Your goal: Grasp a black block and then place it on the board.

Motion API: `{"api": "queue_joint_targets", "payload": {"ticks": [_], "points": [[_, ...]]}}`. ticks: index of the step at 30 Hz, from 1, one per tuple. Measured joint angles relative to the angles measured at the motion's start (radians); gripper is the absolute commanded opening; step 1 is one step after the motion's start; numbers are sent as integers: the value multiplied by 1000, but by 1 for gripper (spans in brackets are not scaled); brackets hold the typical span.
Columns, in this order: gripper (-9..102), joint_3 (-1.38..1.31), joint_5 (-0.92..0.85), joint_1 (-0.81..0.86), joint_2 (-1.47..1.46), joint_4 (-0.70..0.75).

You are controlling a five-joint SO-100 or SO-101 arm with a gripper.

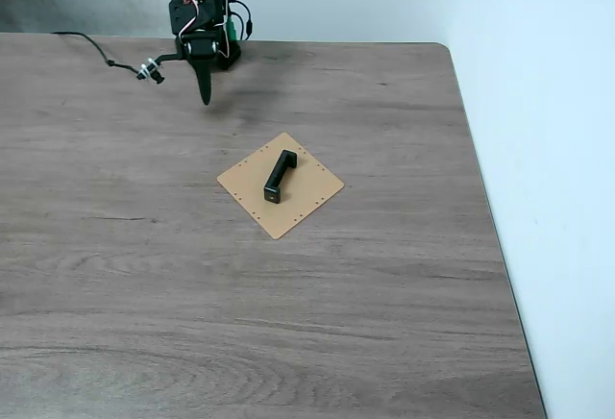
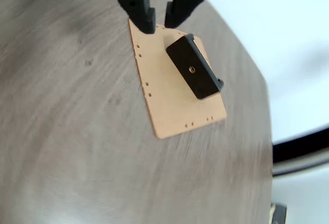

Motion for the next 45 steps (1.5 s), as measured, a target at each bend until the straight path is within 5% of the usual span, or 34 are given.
{"api": "queue_joint_targets", "payload": {"ticks": [20, 45], "points": [[0, 575, 201, -3, 663, 44], [0, 580, 204, 0, 678, 49]]}}
